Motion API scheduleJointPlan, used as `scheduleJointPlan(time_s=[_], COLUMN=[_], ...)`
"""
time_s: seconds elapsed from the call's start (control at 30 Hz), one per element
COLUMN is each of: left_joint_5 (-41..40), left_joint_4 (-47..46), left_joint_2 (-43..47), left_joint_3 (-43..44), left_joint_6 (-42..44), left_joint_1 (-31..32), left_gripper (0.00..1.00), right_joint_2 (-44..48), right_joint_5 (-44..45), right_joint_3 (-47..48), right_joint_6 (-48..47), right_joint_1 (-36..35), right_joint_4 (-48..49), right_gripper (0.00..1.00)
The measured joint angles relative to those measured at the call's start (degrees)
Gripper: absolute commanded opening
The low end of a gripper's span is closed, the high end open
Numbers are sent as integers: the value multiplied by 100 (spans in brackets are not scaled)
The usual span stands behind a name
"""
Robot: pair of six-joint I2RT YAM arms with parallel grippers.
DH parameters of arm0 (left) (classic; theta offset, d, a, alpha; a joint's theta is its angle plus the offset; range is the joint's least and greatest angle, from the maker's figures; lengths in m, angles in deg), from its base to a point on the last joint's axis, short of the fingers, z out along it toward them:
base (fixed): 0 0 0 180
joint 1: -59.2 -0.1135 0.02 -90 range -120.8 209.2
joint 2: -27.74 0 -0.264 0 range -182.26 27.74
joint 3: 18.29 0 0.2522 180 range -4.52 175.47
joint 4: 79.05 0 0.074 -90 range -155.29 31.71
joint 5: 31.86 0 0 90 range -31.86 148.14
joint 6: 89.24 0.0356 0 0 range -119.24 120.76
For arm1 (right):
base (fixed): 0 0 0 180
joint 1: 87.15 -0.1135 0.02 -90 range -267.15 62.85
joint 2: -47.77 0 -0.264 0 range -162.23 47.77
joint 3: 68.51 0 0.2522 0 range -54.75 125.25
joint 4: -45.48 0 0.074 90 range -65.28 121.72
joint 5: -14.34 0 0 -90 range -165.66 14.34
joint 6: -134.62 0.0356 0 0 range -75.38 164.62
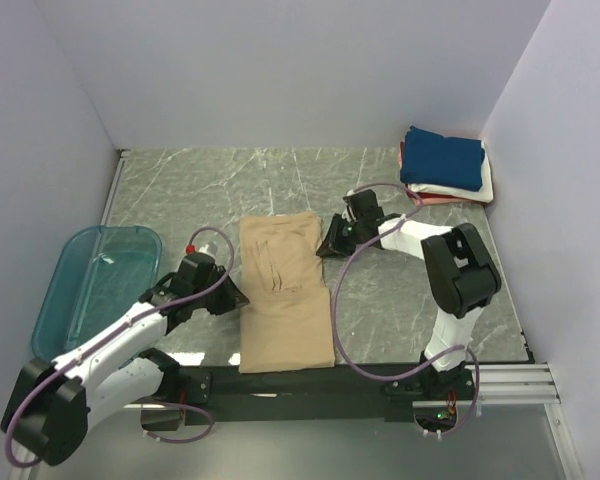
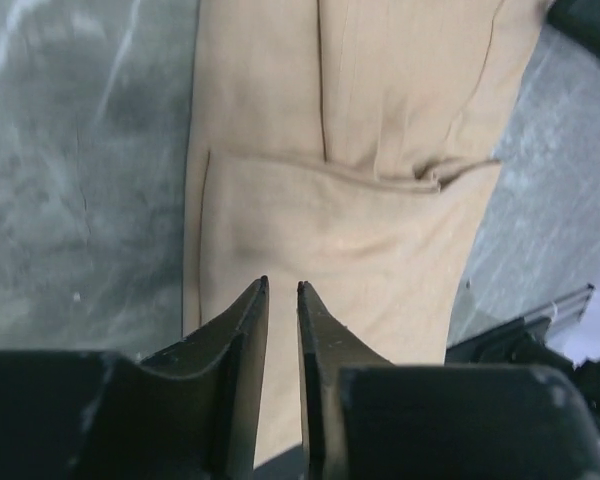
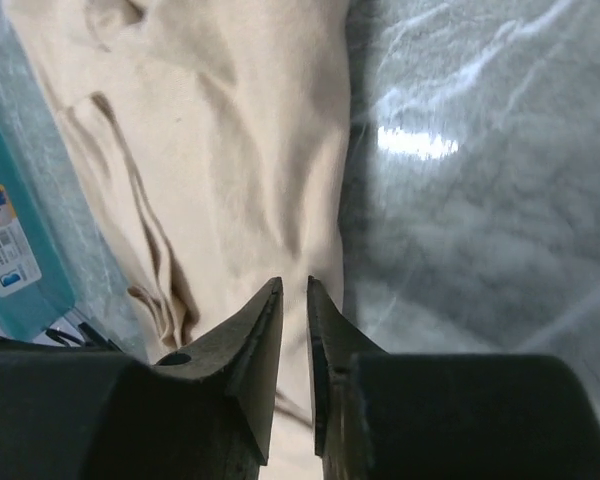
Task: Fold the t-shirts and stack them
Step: Fold the tshirt
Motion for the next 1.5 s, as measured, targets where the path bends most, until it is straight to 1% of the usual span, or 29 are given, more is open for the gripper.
scheduleJointPlan(time_s=[0.13,0.3,0.47,0.67,0.87,1.07,1.2,1.3,1.33,1.4,1.43,1.5], left_joint_5=[256,452,568,568,229,-17,-120,-210,-256,-341,-378,-431], left_joint_4=[116,50,-315,-802,-881,-1012,-1102,-1067,-1032,-933,-870,-686], left_joint_2=[474,555,199,-479,-1425,-2387,-2835,-2953,-2953,-2911,-2865,-2669], left_joint_3=[-321,-413,-413,-391,-125,625,1021,1196,1220,1246,1246,1246], left_joint_6=[-118,-234,-341,-422,-424,-361,-240,-160,-129,-70,-39,33], left_joint_1=[13,37,46,61,70,-7,-168,-273,-293,-315,-326,-332], left_gripper=[29,28,27,24,19,14,11,12,13,16,19,22], right_joint_2=[579,1180,1075,664,345,-81,-393,-492,-490,-472,-446,-286], right_joint_5=[249,354,275,160,92,203,275,350,376,424,463,514], right_joint_3=[-90,-518,-1058,-1156,-820,-190,341,678,782,986,1069,1106], right_joint_6=[-59,-50,90,280,361,350,284,155,98,4,-52,-146], right_joint_1=[-46,-313,-658,-531,-494,-332,-136,-39,-20,0,7,13], right_joint_4=[-201,-68,116,339,391,234,-13,-267,-378,-553,-623,-739], right_gripper=[28,28,27,25,25,25,26,27,30,33,35,35])
